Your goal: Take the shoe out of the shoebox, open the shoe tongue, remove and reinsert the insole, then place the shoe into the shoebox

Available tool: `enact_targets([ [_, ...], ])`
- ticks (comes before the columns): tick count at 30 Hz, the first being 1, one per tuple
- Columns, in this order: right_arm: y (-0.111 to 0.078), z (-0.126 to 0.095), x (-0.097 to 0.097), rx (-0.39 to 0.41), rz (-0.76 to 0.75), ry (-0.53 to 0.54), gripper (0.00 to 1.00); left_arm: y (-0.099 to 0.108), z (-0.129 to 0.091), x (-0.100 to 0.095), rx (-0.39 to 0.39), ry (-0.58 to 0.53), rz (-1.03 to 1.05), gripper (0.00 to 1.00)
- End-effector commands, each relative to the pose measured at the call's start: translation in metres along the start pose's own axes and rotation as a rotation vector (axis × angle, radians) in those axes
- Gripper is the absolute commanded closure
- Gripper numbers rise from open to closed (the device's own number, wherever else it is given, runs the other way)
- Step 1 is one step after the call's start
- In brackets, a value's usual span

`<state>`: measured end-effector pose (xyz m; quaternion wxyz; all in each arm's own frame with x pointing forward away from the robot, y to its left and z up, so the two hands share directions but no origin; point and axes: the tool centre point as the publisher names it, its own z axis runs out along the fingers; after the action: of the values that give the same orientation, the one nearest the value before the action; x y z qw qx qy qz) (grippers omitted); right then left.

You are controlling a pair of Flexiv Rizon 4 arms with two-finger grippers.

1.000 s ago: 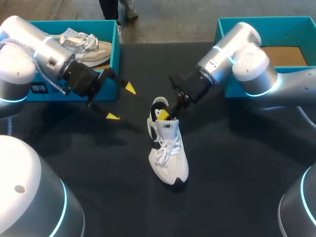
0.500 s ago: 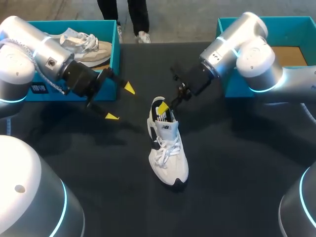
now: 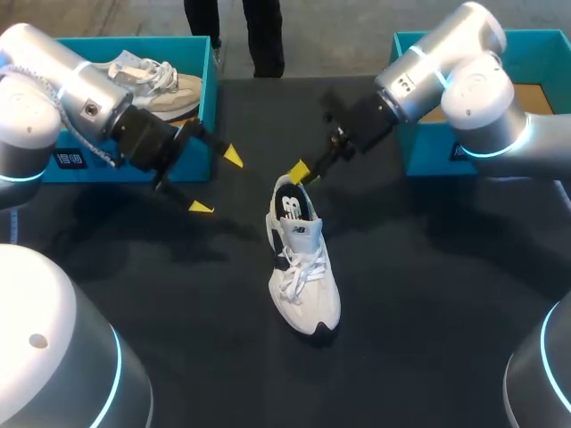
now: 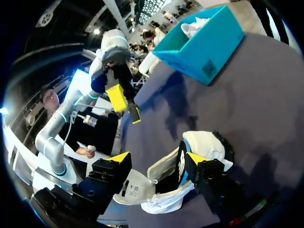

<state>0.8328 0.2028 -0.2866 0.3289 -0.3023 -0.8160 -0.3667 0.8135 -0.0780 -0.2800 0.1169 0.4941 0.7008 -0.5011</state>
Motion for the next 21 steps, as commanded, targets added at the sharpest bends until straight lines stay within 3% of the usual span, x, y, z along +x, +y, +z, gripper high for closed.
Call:
enact_targets([
  [1,-0.002,-0.010,0.017,-0.060,-0.013,-0.023,0.40,-0.002,-0.001,-0.002,-0.002,0.016,0.005,0.00],
  [5,0.003,-0.018,0.022,-0.095,-0.023,-0.049,0.66,-0.003,-0.003,-0.003,-0.007,0.035,0.007,0.00],
  [7,0.005,-0.021,0.025,-0.112,-0.021,-0.069,0.84,-0.004,-0.006,-0.004,-0.016,0.045,0.009,0.00],
  [8,0.006,-0.023,0.028,-0.119,-0.019,-0.081,0.98,-0.005,-0.007,-0.004,-0.021,0.051,0.010,0.00],
  [14,0.007,-0.038,0.036,-0.154,0.006,-0.173,1.00,-0.009,-0.023,-0.003,-0.048,0.059,0.005,0.00],
  [21,0.008,-0.046,0.040,-0.187,0.003,-0.178,1.00,-0.012,-0.054,0.000,-0.074,0.095,0.004,0.00],
])
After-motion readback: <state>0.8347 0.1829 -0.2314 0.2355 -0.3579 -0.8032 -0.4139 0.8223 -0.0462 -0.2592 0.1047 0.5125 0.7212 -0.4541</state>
